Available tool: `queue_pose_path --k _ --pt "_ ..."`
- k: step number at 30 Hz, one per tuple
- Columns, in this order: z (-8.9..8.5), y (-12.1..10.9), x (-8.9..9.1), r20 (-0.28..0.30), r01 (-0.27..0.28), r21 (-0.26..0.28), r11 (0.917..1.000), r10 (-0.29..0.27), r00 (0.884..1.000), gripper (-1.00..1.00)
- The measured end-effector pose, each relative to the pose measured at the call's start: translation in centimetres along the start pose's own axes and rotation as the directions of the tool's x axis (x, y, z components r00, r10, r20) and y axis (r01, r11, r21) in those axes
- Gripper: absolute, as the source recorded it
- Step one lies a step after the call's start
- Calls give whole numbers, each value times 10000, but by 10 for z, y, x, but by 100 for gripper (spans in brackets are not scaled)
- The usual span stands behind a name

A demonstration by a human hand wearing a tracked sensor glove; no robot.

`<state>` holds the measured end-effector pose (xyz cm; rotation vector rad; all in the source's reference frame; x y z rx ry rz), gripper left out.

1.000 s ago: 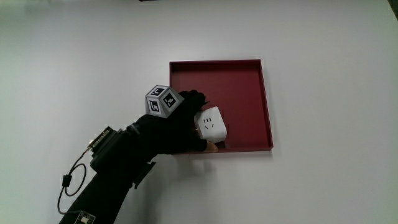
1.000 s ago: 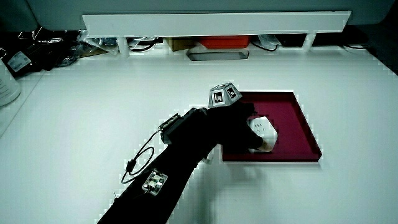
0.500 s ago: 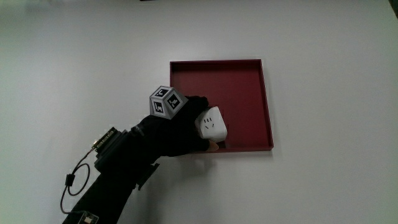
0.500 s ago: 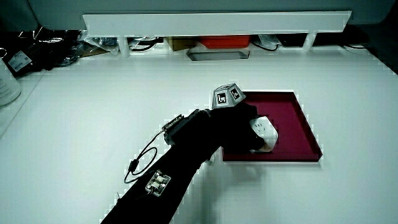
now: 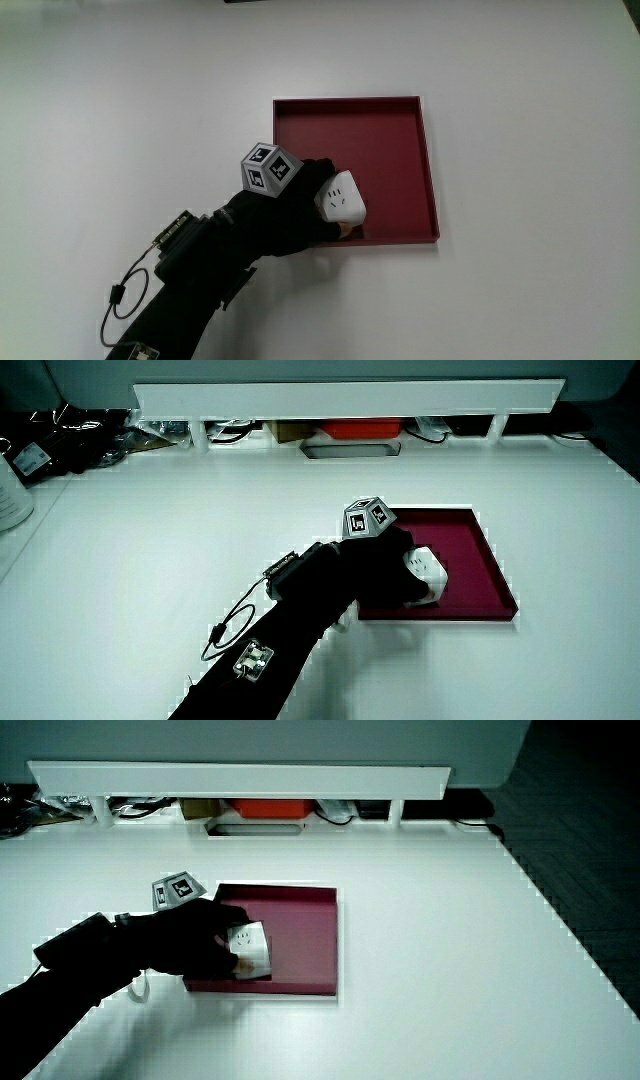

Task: Pick socket

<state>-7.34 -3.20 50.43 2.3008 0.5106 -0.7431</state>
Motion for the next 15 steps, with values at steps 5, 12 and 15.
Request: queue_pose_path --k 5,12,15 --pt "5 -3 -1 220 101 227 9997 -106 9997 100" --pt "21 -18 7 -41 427 417 9982 -425 9991 100" --pt "28 -26 10 -70 785 670 9947 -783 9969 100"
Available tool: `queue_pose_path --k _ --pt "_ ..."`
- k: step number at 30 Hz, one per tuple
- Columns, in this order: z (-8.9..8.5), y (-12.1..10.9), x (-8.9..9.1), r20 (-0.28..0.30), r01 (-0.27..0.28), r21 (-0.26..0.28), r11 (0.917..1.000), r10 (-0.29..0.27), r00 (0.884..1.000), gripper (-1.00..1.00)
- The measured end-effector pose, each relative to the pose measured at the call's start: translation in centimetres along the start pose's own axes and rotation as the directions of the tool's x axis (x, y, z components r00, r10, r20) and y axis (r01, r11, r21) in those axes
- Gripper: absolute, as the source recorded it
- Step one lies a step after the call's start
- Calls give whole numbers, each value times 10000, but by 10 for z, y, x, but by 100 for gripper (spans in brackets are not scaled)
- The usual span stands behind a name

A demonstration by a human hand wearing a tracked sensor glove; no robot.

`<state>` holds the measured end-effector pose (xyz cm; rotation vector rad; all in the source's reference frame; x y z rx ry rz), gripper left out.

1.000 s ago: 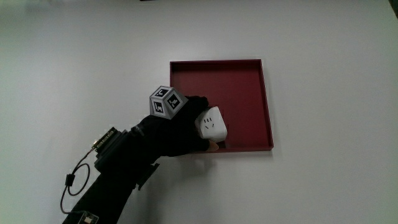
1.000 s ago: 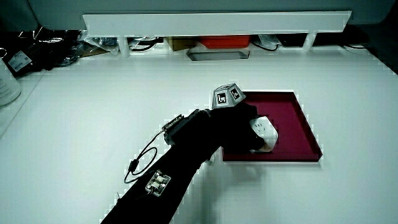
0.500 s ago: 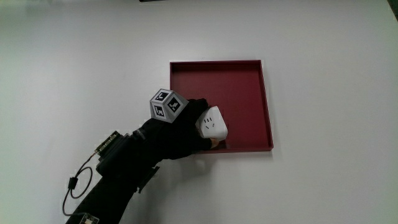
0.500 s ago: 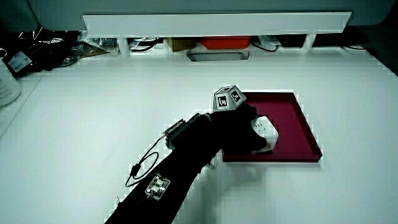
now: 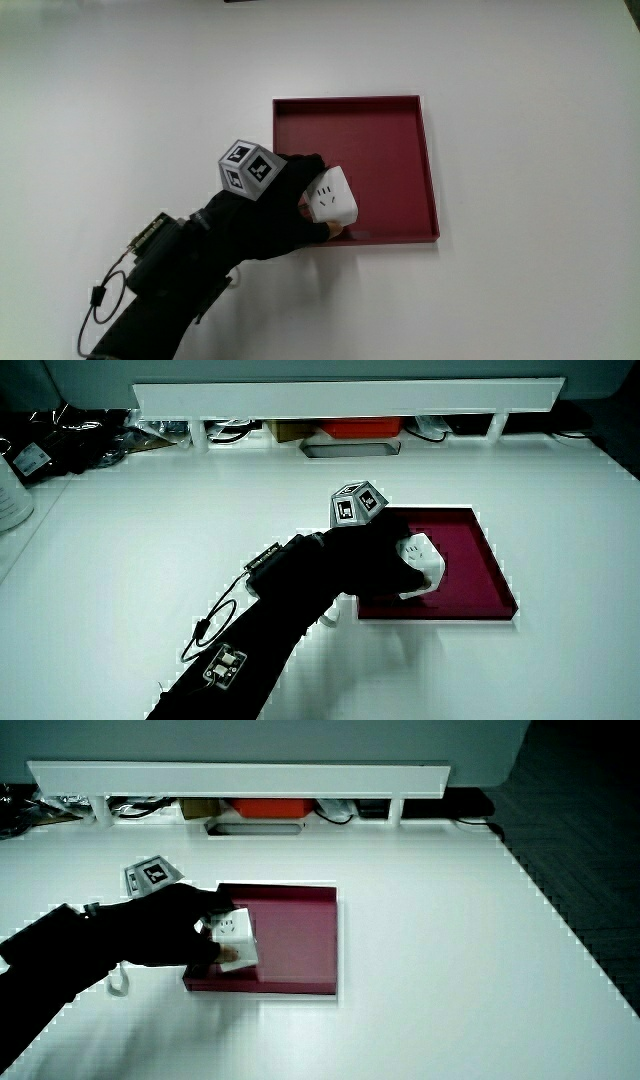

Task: Pick socket

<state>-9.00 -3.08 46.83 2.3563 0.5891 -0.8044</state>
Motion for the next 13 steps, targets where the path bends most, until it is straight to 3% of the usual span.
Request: queue_pose_path --k 6,7,8,10,11,12,13 --pt "14 -21 8 268 359 70 9993 -361 9990 100" --pt "17 -26 12 15 462 122 9989 -462 9989 100" --pt "21 -32 18 -252 229 -49 9997 -231 9994 100" --pt "23 -40 23 -479 450 91 9989 -445 9979 100" --pt "23 -45 27 -557 260 -95 9996 -265 9981 100" --pt "21 -48 26 -522 555 68 9984 -551 9971 100" --pt "19 -51 27 -410 434 -135 9990 -439 9982 100"
